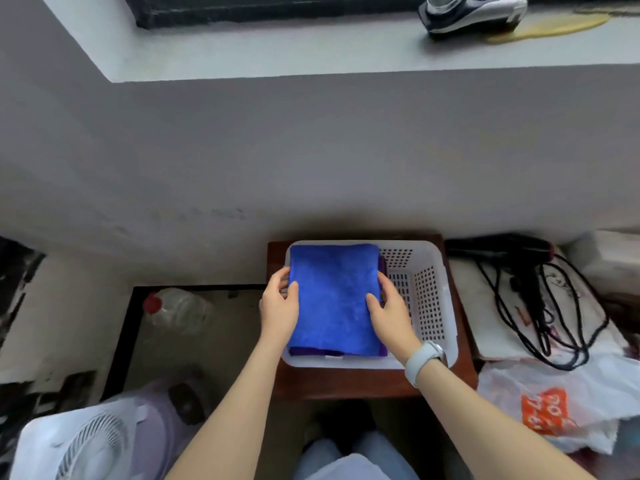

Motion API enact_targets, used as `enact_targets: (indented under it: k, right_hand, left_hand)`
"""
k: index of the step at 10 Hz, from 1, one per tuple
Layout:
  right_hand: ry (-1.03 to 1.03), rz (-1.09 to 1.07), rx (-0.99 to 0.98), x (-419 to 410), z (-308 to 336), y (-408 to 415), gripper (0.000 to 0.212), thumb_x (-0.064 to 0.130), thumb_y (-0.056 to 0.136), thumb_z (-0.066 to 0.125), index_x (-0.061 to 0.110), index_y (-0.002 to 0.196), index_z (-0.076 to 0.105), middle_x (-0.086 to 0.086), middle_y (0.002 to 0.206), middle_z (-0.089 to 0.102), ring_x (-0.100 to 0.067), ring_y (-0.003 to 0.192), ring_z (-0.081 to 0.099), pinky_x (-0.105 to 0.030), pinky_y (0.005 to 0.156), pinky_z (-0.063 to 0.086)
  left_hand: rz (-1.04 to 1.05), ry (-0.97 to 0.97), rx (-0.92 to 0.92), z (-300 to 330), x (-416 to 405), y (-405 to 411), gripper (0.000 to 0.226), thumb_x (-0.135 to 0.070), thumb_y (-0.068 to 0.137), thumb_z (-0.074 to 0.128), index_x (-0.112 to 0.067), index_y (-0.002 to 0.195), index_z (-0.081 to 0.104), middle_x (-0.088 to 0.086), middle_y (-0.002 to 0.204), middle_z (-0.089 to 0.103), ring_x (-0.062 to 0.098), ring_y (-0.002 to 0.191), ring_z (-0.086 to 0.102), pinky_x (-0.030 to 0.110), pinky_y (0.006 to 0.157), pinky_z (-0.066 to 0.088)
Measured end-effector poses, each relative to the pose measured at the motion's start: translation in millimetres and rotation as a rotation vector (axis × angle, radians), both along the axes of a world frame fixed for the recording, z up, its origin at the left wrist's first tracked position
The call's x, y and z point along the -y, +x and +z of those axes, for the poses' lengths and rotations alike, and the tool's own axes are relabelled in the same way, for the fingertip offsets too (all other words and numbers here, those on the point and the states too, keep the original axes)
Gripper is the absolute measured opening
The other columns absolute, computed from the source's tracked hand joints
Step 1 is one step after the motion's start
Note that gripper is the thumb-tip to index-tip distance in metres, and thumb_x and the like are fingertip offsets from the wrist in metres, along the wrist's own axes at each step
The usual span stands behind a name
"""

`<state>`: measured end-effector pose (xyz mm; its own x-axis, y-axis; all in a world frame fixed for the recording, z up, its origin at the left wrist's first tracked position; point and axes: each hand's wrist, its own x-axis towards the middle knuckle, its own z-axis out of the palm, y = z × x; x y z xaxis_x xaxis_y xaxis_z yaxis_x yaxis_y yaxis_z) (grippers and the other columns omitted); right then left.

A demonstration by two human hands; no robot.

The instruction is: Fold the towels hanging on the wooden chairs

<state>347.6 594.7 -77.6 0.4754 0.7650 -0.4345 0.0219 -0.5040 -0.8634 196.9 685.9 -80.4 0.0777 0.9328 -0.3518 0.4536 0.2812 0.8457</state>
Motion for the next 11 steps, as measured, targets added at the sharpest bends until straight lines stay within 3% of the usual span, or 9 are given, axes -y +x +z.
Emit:
enact_targets:
  k: [2,3,4,5,6,8,9,10,11]
  right_hand:
    - [-0.130,0.039,0.073,-0.5,-14.7,12.3,0.048,0.014,0.096,0.042,0.019,0.142,0.029,-0.002,0.139,0.045,-0.013,0.119,0.046,-0.024,0.098,0.036]
    - [-0.169,0.001,0.320,-1.4,-5.7,10.0,0.052,0.014,0.091,0.049,0.019,0.140,0.031,-0.004,0.133,0.047,-0.018,0.117,0.048,-0.038,0.101,0.042]
    - [-0.058,0.170,0.923,-8.2,-1.5,1.5,0.059,0.003,0.076,0.060,0.009,0.132,0.044,-0.013,0.124,0.053,-0.031,0.116,0.051,-0.051,0.101,0.039]
    - [-0.023,0.503,1.124,-20.8,-14.3,-6.1,0.059,0.014,0.079,0.057,0.010,0.135,0.043,-0.018,0.141,0.043,-0.035,0.133,0.037,-0.057,0.106,0.021]
    - [-0.179,0.626,0.991,-25.3,-44.0,6.8,0.058,0.036,0.094,0.035,0.022,0.146,0.015,-0.008,0.153,-0.001,-0.024,0.140,-0.006,-0.047,0.111,0.000]
    - [-0.226,0.662,0.927,-21.3,-71.9,15.4,0.056,0.044,0.091,0.017,0.031,0.140,-0.009,0.002,0.149,-0.017,-0.015,0.136,-0.023,-0.039,0.114,-0.002]
    - [-0.240,0.670,0.880,-23.1,-67.7,16.3,0.058,0.043,0.094,0.021,0.033,0.137,-0.016,0.004,0.147,-0.024,-0.012,0.134,-0.030,-0.038,0.115,-0.003]
    - [-0.281,0.712,0.847,-26.8,-53.2,16.2,0.060,0.041,0.095,0.026,0.031,0.144,-0.008,-0.001,0.155,-0.015,-0.015,0.139,-0.021,-0.040,0.116,0.001]
    - [-0.294,0.730,0.846,-37.3,-26.6,19.9,0.054,0.034,0.095,0.032,0.027,0.146,0.016,-0.003,0.157,0.001,-0.017,0.144,-0.003,-0.046,0.115,0.006]
  left_hand:
    - [-0.133,-0.039,-0.236,-18.4,-0.2,6.2,0.038,-0.018,0.094,0.044,-0.016,0.132,0.041,0.007,0.130,0.050,0.020,0.112,0.049,0.027,0.084,0.041]
    - [-0.211,0.236,-0.516,-12.4,6.3,12.5,0.049,-0.014,0.087,0.052,-0.014,0.134,0.038,0.011,0.138,0.039,0.028,0.126,0.038,0.040,0.096,0.038]
    - [-0.454,0.564,-0.639,-12.7,8.3,21.9,0.052,-0.013,0.084,0.053,-0.008,0.135,0.041,0.019,0.143,0.038,0.036,0.134,0.033,0.050,0.104,0.033]
    - [-0.627,0.527,-0.705,-27.5,0.1,26.5,0.058,-0.026,0.091,0.043,-0.013,0.143,0.022,0.018,0.151,0.022,0.031,0.140,0.004,0.049,0.113,0.013]
    - [-0.688,0.397,-0.733,-50.8,-1.5,23.4,0.060,-0.039,0.096,0.030,-0.024,0.142,-0.005,0.010,0.154,-0.003,0.022,0.137,-0.022,0.038,0.113,-0.009]
    - [-0.711,0.432,-0.815,-58.0,1.5,31.8,0.060,-0.045,0.090,0.026,-0.019,0.143,0.017,0.014,0.151,0.024,0.031,0.140,0.013,0.051,0.111,0.012]
    - [-0.744,0.403,-0.854,-55.8,-0.5,29.5,0.061,-0.046,0.092,0.024,-0.021,0.144,0.005,0.012,0.154,0.011,0.029,0.141,-0.001,0.047,0.113,0.001]
    - [-0.829,0.306,-0.868,-49.5,-7.0,29.3,0.062,-0.048,0.095,0.019,-0.024,0.141,-0.015,0.009,0.155,-0.010,0.026,0.139,-0.022,0.042,0.112,-0.011]
    - [-0.874,0.253,-0.836,-24.1,-18.0,31.6,0.063,-0.044,0.095,0.027,-0.024,0.146,-0.003,0.009,0.156,-0.008,0.026,0.142,-0.014,0.046,0.115,0.000]
